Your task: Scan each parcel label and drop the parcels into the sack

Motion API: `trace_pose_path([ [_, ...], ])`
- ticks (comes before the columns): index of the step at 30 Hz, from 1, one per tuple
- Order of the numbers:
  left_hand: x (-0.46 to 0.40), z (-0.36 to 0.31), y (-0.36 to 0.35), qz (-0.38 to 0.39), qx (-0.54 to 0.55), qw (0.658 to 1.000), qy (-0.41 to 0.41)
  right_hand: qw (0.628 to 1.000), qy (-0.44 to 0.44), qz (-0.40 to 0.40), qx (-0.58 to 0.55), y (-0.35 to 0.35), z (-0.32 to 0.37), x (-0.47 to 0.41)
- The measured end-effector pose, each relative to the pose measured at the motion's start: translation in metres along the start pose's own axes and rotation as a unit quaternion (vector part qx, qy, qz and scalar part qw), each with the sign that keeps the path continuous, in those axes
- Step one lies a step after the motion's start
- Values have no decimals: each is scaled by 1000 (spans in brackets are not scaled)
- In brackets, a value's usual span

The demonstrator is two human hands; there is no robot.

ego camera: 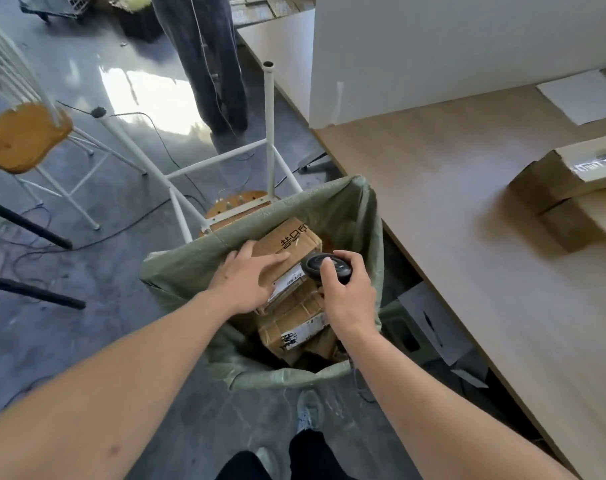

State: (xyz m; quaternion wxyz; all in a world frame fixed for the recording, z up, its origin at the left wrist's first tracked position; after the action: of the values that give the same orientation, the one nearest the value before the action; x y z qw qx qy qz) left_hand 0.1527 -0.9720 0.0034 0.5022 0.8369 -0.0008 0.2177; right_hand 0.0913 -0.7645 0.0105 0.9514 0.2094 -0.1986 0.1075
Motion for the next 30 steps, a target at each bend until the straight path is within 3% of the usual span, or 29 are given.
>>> trace_pose_path([
  [11,-55,-36,-5,-27,-58,984,-167,997,-35,-61,-27,12,-4,-23],
  [20,-82,-49,-9,36,-155,972,-173,993,-31,-104,-39,20,3,-17],
  [30,-49,-85,25,18,-203,956,-212,988,-20,-146,-39,41,29,16],
])
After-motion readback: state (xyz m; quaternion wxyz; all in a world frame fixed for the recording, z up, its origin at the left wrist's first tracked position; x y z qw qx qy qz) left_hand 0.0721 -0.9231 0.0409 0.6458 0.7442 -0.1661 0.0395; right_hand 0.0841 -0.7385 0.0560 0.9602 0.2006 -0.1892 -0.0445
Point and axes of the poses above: each hand's wrist, its own x-axis away from the middle knuckle, its own y-axis out of the back of the hand, z = x × y, the point moved 5 cm from there along -x, towards the middle knuckle, and after that the axes turned 6 degrees about -y, right-handed, at the moved point
